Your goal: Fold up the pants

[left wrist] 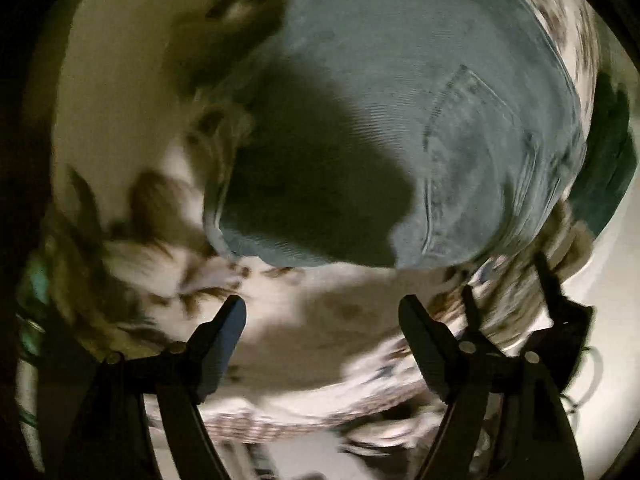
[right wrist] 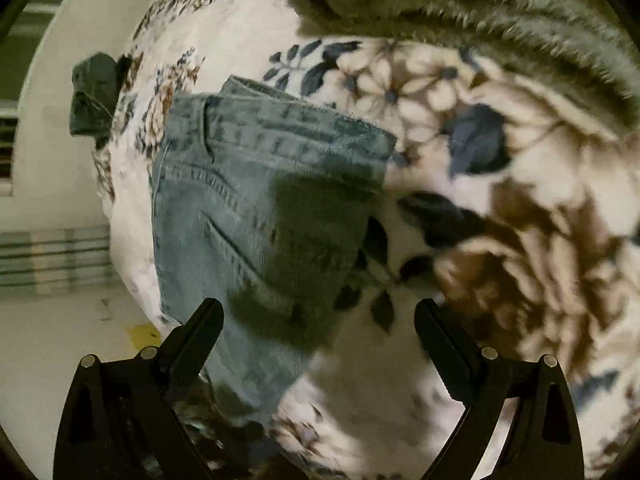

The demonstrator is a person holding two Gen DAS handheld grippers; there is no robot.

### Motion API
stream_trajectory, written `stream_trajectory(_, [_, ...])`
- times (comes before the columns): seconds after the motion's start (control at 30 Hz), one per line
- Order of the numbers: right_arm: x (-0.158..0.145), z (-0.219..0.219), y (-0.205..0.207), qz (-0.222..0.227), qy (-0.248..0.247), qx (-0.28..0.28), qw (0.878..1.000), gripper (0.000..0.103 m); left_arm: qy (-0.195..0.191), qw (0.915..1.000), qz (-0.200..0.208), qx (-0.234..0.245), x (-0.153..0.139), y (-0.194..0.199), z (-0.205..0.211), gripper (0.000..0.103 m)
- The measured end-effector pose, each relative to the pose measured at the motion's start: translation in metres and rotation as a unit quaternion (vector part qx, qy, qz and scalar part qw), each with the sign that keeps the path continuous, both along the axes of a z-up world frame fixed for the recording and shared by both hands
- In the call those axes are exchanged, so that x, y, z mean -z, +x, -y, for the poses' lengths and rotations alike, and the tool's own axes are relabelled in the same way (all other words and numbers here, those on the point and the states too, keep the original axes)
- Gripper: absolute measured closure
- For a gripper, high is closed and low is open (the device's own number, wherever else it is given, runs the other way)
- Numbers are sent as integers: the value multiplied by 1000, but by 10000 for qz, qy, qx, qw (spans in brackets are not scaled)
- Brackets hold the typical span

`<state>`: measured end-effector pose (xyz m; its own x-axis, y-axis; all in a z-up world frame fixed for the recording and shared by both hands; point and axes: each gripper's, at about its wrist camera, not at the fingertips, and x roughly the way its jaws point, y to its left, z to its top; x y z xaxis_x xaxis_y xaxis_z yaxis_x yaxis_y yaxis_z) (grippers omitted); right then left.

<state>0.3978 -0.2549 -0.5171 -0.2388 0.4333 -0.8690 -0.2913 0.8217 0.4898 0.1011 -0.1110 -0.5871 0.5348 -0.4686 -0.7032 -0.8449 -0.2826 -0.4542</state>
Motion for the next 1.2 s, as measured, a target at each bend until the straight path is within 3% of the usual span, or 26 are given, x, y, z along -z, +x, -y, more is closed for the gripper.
stream_trajectory(0.23, [34,-14,27,-97,394,261,9988,6,-161,9925,371,-1151,24,4,-9,27])
stream_trajectory(0.3, [40,-13,33,-157,497,404,9978,10,-73,9890,379,-1427,23,5,-15,32])
stream_trajectory(0.37, [42,-12,37,-146,608,533,9966,25,163,9867,316,-1589,16,5,-24,50])
stream_trajectory(0.4, [41,-11,38,-99,659,569,9962,38,287,9866,273,-1580,12,6,-28,56])
stream_trajectory(0.47, [40,-12,38,-41,720,564,9958,44,451,9877,291,-1468,7,9,-36,71])
stream_trajectory(0.63, [33,-5,31,136,691,653,9954,72,883,9904,392,-986,-10,16,-51,75])
stream_trajectory(0.73, [25,11,24,22,766,876,9932,78,1094,9908,453,-650,-22,12,-66,76])
stream_trajectory(0.97, [4,36,-18,-87,791,1012,9917,83,1363,9900,343,-132,-36,1,-99,76])
stream_trajectory(1.1, [3,49,-55,-348,759,991,9916,82,1505,9883,251,0,-29,-9,-104,75])
stream_trajectory(1.2, [18,52,-64,-487,688,779,9934,71,1498,9884,206,156,-11,-8,-103,72])
